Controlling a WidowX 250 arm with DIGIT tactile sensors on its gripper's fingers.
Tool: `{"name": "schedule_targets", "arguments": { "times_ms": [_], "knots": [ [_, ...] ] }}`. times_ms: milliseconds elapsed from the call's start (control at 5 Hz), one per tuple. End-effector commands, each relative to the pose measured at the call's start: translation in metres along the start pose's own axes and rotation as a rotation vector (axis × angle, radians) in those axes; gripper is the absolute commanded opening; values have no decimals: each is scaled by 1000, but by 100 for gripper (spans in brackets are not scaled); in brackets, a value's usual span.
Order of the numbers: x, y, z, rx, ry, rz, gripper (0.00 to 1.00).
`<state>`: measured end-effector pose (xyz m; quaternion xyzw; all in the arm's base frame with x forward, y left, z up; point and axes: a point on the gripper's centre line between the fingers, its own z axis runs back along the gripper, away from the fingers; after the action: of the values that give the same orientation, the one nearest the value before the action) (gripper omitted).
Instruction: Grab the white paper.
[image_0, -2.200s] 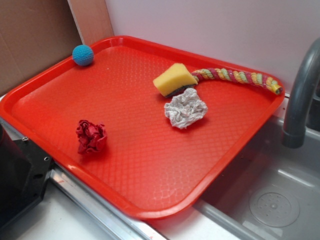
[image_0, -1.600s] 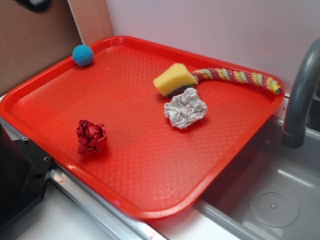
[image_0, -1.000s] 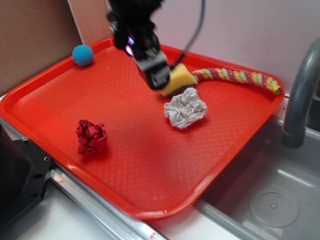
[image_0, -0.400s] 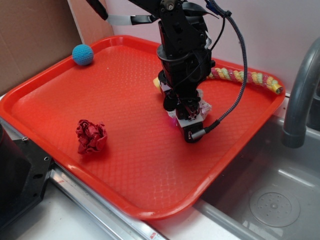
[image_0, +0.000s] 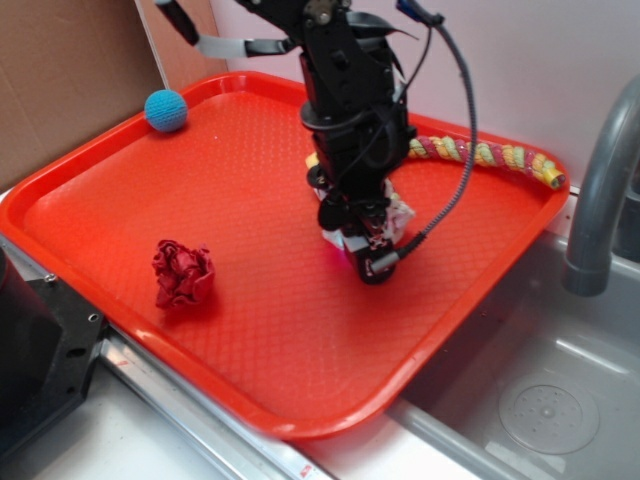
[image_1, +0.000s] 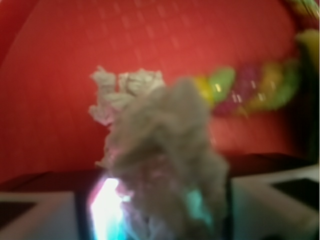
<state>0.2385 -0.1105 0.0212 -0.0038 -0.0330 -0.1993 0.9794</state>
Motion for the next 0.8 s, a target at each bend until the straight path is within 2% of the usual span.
{"name": "schedule_targets", "arguments": {
  "times_ms": [0, 200, 400, 600],
  "knots": [
    [-8, 3, 31, -1, -46, 82, 0],
    [-28, 29, 82, -13, -54, 280, 0],
    [-59, 69, 131, -54, -83, 535, 0],
    [-68, 111, 182, 22, -117, 778, 0]
  ]
}}
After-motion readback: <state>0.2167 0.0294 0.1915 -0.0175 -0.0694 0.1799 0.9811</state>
